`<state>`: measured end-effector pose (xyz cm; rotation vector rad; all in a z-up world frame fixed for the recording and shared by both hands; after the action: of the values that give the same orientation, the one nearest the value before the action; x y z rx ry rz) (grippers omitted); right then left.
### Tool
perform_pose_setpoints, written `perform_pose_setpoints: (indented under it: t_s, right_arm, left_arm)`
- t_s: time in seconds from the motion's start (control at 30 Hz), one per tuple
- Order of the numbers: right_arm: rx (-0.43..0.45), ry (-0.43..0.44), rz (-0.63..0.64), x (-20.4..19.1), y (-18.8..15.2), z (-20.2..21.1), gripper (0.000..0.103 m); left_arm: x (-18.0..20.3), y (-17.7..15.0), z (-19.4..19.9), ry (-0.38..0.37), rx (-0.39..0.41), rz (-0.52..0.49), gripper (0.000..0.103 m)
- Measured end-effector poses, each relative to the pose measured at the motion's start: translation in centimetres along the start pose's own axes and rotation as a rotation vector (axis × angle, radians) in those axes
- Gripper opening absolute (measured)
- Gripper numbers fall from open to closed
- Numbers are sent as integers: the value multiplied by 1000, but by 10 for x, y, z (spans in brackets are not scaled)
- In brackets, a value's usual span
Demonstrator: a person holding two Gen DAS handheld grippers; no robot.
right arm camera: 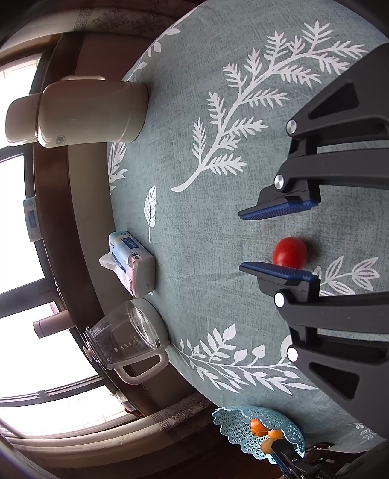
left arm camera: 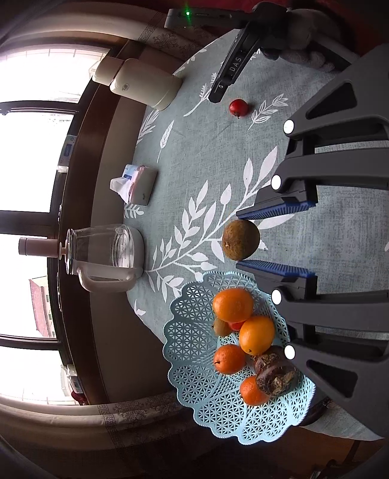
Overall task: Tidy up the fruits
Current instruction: 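Carry the brown fruit into the blue basket and open the left tool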
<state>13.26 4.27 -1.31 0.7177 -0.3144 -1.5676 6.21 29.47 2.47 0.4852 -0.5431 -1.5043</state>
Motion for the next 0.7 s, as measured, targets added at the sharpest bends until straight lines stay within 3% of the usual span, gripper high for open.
perform_pose_setpoints:
  t_s: [0.4,0.7]
  right_arm:
    - [-74,58,-32,4,-4,-15,31]
    - [-126,50,16,-5,-10,-24,31]
  left_arm:
    - [-32,-5,9,44,8,53,28]
    - [-61,-6,21,83,28,96,28]
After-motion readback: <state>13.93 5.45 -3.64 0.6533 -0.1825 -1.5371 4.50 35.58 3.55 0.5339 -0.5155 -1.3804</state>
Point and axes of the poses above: each gripper's, at about its wrist camera, not at the fingertips, and z roughly against the way its jaws point, x to its right, y to its top, the point moved 9 cm from there along -z, roughly the way its jaws point, and after that the axes turned 14 degrees about -x, right-handed, at the moved point
